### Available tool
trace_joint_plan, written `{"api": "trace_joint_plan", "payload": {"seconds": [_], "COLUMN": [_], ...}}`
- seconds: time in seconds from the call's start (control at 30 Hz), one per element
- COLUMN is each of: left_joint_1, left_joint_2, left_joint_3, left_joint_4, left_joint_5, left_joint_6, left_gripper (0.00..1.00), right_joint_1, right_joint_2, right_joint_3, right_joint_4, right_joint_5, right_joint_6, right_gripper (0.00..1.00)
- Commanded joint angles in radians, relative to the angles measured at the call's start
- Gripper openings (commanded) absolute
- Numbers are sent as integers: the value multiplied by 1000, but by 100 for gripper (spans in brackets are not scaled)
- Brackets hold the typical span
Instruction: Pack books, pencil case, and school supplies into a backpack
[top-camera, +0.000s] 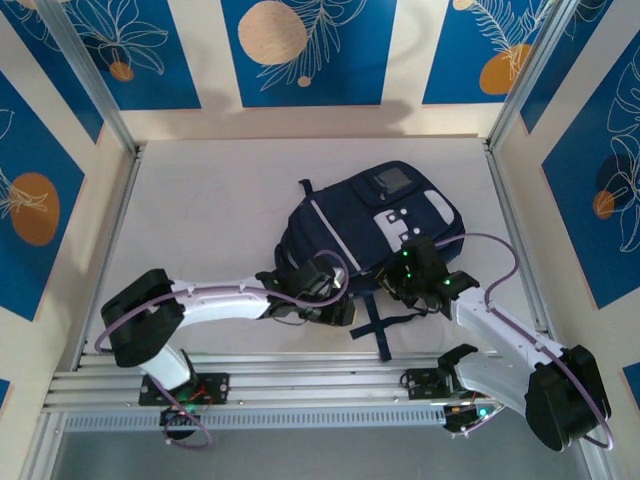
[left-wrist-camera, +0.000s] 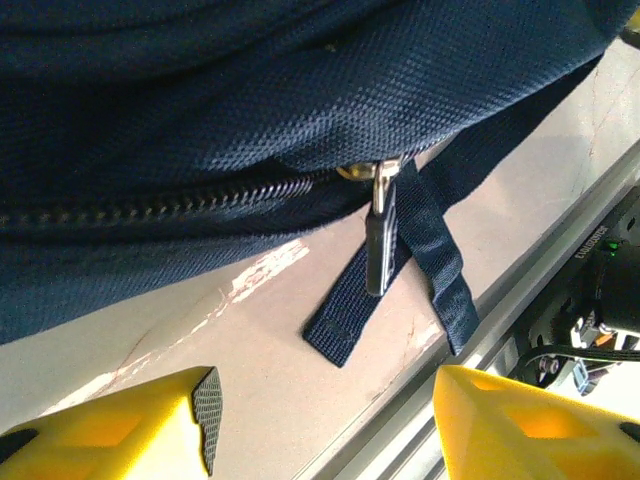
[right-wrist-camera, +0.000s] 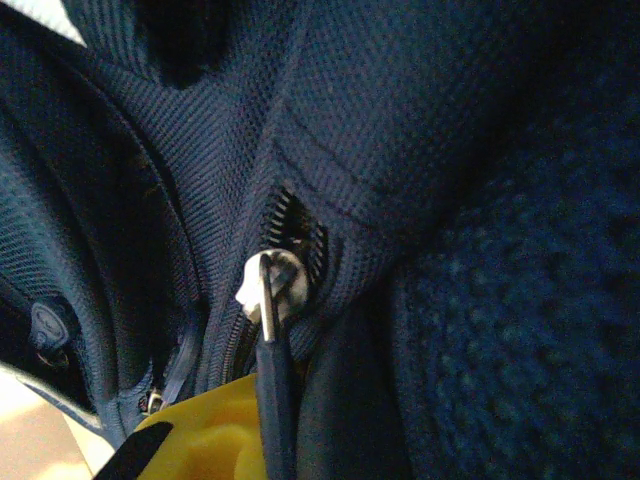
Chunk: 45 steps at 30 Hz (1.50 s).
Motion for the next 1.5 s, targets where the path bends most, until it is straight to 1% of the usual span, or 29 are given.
{"api": "trace_joint_plan", "payload": {"seconds": [0.0, 0.1, 0.3, 0.4, 0.57, 0.63, 0.73, 0.77, 0.9, 1.03, 1.13, 1.2, 1.47], "left_joint_1": [-1, -2, -11, -19, -17, -18, -17, -18, -16, -16, -13, -6, 29], "left_joint_2": [31, 60, 118, 135, 120, 104, 90, 84, 53, 14, -10, -21, -26], "left_joint_3": [54, 69, 102, 116, 102, 87, 87, 91, 106, 116, 107, 96, 46], "left_joint_4": [38, 65, 109, 112, 54, 50, 42, 37, -34, -148, -231, -266, -338], "left_joint_5": [16, 16, 1, -33, -174, -210, -207, -200, -186, -159, -160, -161, -98], "left_joint_6": [12, 2, -22, -33, -46, -42, -12, 0, 50, 101, 133, 151, 190], "left_gripper": [57, 56, 50, 42, 26, 19, 3, 0, 0, 0, 0, 0, 0], "right_joint_1": [10, 11, 12, 13, 22, 26, 27, 27, 26, 19, 6, -7, -57], "right_joint_2": [4, 10, 21, 30, 27, 23, 16, 15, 19, 30, 44, 54, 71], "right_joint_3": [38, 35, 18, 5, -1, -2, -5, -8, 4, 41, 64, 69, 81], "right_joint_4": [27, 37, 66, 85, 94, 90, 81, 77, 33, -44, -85, -94, -97], "right_joint_5": [-33, -36, -45, -54, -56, -51, -40, -36, -6, 55, 85, 92, 72], "right_joint_6": [23, 29, 52, 63, 76, 77, 73, 73, 51, 2, -26, -33, -62], "right_gripper": [0, 0, 0, 0, 0, 0, 0, 0, 0, 0, 0, 0, 0]}}
